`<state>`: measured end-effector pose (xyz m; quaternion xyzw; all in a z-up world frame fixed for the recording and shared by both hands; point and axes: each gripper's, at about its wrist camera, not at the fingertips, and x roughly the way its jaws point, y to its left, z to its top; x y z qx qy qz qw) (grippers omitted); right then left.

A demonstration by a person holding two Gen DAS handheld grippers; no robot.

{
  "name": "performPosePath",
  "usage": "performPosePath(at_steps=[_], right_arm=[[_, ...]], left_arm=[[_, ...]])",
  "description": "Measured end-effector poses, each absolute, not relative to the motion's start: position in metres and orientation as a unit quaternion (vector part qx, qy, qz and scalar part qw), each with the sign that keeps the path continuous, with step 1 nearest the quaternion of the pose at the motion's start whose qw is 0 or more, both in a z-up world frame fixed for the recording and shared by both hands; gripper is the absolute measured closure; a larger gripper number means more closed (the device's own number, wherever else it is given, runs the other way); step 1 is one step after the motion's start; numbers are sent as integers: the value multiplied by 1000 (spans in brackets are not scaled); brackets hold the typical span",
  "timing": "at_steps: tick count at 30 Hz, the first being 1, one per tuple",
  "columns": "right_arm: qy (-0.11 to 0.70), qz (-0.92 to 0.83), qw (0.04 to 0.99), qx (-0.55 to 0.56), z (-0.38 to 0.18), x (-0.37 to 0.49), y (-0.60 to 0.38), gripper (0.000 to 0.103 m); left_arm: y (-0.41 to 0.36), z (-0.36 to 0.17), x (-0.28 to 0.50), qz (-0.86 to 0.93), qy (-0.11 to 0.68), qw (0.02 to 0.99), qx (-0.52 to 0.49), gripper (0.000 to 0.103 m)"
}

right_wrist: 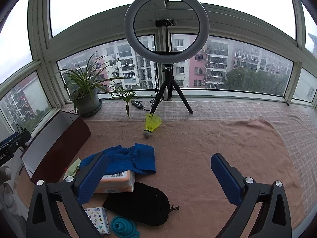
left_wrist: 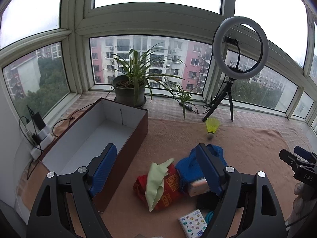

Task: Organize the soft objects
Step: 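Move both tools down toward the dotted tissue pack and teal funnel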

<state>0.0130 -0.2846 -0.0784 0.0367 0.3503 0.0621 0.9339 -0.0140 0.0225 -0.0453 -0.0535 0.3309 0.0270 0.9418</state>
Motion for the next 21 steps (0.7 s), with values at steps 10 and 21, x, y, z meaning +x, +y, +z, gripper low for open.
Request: performPosePath(at_steps=[10,21], right_arm=[[383,82,919,41,-112,-18,-293,1],[427,146,892,-15,-167,-39,-262,27]], left_arm=[[12,-87,-26,6,391,919,-47,21],[-20,-146,-34,-25,476,877,-66,21]])
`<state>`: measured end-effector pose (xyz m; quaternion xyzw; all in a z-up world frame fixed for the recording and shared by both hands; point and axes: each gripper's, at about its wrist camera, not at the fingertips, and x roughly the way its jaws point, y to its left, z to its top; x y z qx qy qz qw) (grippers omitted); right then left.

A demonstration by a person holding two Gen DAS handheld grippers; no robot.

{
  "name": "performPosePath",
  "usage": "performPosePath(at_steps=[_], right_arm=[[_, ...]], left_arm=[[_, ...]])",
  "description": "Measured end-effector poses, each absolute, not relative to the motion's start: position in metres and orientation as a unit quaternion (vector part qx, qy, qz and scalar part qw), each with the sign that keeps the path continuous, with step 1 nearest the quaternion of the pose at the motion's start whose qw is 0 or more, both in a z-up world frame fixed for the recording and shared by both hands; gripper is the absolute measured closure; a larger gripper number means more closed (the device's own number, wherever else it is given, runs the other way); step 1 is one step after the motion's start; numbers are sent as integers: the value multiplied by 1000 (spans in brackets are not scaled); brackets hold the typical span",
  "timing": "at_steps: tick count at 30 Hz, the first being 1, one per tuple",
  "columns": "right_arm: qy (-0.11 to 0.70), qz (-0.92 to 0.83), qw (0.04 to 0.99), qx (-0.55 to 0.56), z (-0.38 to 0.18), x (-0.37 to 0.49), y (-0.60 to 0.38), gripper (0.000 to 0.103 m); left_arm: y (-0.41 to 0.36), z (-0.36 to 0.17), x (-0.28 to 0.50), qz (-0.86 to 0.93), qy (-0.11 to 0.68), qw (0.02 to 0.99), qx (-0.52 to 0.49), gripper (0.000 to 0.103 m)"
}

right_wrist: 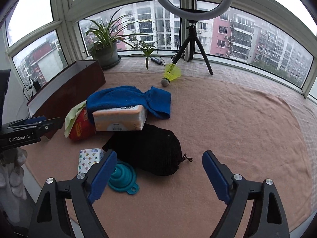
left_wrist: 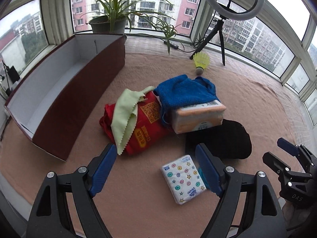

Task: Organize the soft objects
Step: 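Move both tools down toward the dotted tissue pack and teal funnel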

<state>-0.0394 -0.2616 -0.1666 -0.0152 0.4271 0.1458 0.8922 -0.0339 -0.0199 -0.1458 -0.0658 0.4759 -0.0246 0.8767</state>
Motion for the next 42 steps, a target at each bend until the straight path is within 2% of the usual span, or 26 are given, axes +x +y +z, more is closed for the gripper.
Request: performPosePath(at_steps=[3,8,10,11,23,42], right_arm=[[446,162,880,-11,-185,-41,-256,40],[465,179,867,6,-204,-42,-252,45],[469,181,864,5,-208,-42,-252,56],[471,180,864,3,-210,-43,-252,57],[477,181,860,16,-219,-41,-260,57],[475,224,851,-23,-238,-46,-236,57]], left_arm=[[-26,-155,-36,-23,482,874,-63,21],[-31,-173,-34,-27,504,860,-77,22],[-35,-179,-34,-29,511,855,-80,22],[-36,-181,-34,-31,513,854,-81,22],[-54,-203,-30,-30,527,846,-79,30],[-63,-216,-32,-22,524,850,-56,30]])
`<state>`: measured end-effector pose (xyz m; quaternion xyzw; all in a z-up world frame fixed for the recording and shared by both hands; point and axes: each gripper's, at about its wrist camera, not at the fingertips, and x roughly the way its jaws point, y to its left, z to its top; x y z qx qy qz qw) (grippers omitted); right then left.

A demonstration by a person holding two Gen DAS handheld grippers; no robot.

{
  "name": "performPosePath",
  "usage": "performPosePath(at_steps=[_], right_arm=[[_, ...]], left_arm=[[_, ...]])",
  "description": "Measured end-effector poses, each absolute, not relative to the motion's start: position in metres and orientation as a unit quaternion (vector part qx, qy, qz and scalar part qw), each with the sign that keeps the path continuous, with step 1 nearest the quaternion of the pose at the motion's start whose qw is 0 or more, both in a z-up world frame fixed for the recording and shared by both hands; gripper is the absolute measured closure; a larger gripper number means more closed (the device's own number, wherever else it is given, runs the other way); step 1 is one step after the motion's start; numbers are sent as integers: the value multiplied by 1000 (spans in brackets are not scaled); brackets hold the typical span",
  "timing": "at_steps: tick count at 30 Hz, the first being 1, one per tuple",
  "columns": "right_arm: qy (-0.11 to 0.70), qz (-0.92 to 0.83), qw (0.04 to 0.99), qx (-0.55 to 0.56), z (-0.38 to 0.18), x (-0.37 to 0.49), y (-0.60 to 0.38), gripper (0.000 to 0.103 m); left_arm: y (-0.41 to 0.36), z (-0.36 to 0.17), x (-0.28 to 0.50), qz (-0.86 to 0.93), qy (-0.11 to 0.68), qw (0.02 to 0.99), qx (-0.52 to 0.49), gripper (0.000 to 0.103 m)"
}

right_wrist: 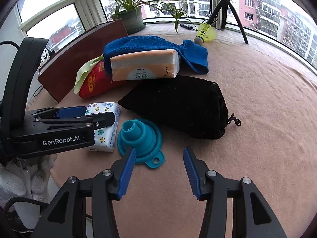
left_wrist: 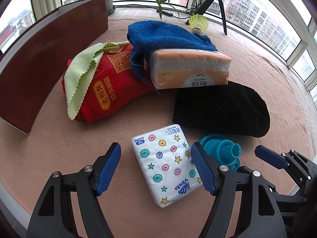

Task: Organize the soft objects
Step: 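Move both tools down toward the dotted tissue pack and teal funnel, then grasp the dotted Vinda tissue pack with left tool while right tool grasps teal funnel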

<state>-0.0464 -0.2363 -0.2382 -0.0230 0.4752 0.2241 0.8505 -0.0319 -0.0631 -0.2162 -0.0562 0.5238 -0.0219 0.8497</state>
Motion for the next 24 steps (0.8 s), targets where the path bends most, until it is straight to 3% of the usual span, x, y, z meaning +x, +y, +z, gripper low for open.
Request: performPosePath(at_steps=[11,15,24], right_arm=[[485,236,841,-45,-255,-48,-228,57],[485,237,840,-45,-255,-44,-226,51],[480,259,836,-64,-255,-41,-216,41]], left_arm=[[-67,-223,-36,-19,531,847,-20,30],[-53,-227,-34,-2,537,844,-23,30],[-42,-226,-35,4,533,846,-22,43]])
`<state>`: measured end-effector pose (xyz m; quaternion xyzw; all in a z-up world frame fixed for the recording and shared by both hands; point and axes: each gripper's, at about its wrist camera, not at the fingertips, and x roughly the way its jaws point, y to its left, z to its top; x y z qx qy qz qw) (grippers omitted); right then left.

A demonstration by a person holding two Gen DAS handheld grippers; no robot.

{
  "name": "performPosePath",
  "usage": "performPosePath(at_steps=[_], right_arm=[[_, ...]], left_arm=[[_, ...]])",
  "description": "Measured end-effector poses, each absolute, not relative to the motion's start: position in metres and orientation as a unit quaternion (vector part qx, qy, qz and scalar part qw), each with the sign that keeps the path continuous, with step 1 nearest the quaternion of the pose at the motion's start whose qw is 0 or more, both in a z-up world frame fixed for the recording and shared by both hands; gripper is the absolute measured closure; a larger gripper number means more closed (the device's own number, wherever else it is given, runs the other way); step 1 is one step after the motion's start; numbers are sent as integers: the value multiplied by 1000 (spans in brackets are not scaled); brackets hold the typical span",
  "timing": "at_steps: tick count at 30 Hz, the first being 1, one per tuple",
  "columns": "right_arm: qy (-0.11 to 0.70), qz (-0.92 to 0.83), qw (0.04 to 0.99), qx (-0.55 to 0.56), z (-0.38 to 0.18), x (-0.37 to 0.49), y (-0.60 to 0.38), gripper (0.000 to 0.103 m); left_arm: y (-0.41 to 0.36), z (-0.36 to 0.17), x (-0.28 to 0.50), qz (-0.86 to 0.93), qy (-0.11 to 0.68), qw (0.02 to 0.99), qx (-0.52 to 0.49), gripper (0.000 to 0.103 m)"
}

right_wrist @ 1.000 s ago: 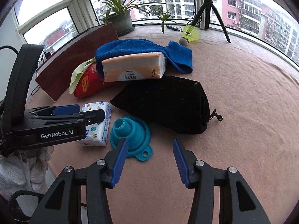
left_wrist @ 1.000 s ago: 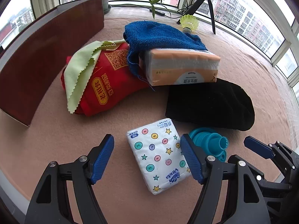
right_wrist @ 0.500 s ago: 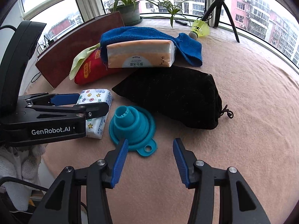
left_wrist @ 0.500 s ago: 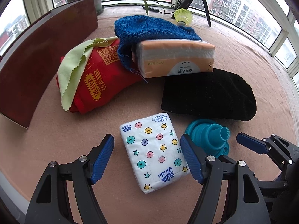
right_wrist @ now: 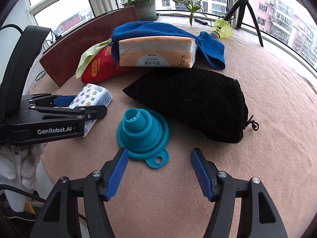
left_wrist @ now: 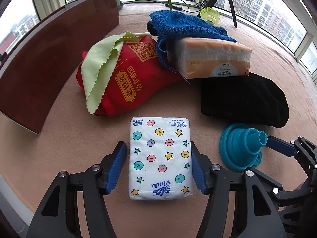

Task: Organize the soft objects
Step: 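Grasp the dotted Vinda tissue pack with left tool while right tool grasps teal funnel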

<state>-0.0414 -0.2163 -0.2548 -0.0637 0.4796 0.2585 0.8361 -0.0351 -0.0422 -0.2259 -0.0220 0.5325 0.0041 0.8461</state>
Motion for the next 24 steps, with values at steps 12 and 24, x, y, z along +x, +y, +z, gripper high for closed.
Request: performPosePath(at_steps=[12,24], right_arm=[[461,270,838,-114,-261,-28,-180,36],[468,260,836,-118,-255,-34,-181,49]], left_arm=[[-28,-225,-38,10,528,849,-25,51],[-18,-221,-40,-1,531,847,-30,52]])
